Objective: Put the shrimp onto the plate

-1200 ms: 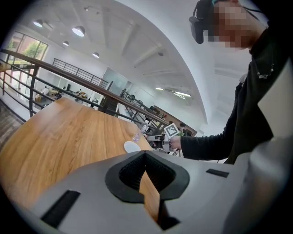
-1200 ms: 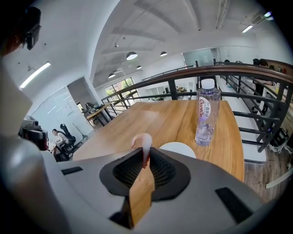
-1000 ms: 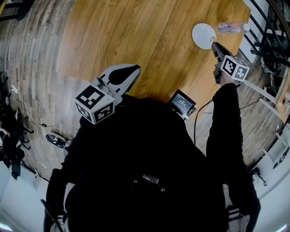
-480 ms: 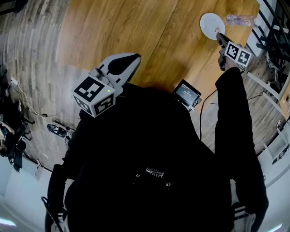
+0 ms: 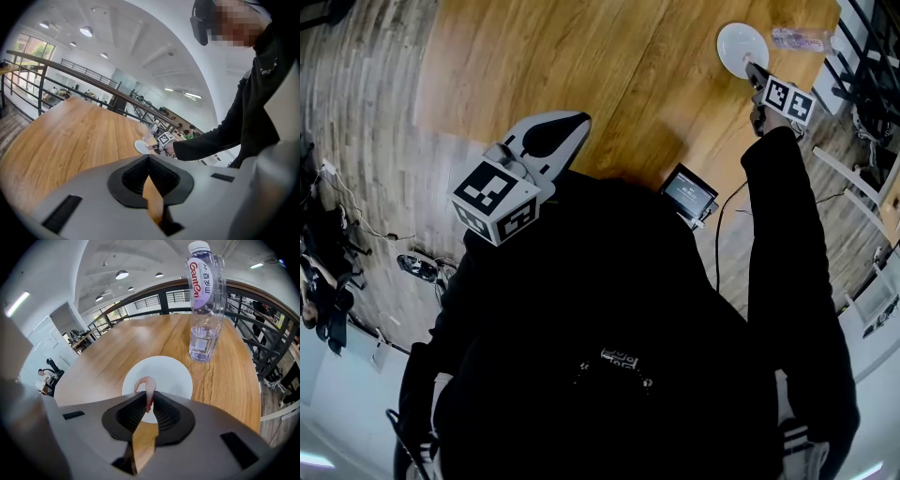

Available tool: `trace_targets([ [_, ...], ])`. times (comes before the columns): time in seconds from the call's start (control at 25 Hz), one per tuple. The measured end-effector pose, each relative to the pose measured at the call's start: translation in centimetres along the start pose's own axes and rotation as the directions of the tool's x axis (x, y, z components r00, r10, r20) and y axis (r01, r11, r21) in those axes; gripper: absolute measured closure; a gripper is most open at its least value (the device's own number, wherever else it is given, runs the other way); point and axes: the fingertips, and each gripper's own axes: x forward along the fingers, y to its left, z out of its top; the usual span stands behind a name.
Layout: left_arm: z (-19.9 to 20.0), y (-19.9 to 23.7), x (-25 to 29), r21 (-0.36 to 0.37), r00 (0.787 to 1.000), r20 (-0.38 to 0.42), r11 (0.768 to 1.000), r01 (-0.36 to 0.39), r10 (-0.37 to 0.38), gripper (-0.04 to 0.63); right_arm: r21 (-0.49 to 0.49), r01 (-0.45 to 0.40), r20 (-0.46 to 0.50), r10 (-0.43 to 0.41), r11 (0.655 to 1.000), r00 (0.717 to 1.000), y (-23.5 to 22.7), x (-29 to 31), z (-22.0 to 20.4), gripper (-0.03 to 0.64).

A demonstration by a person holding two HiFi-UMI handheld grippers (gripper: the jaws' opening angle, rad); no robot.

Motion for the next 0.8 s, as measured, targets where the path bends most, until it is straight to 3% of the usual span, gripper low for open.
trace_targets([
  [0.52,-1.4,0.6,-0.9,-0.048,1.000,0.009,0.999,-0.023,0.023,0.592,-0.008,0.045,-0.078,-0.046,0.999,0.996,-0.7,2.0,-2.0,0.557],
  [0.8,-1.6,0.7,-1.1,-0.052,0.999,0.017,0.998,-0.027,0.028,0.592,-0.025,0.051,-0.070,-0.053,0.998,0.996,-0.6,2.4,-1.8,0.557],
])
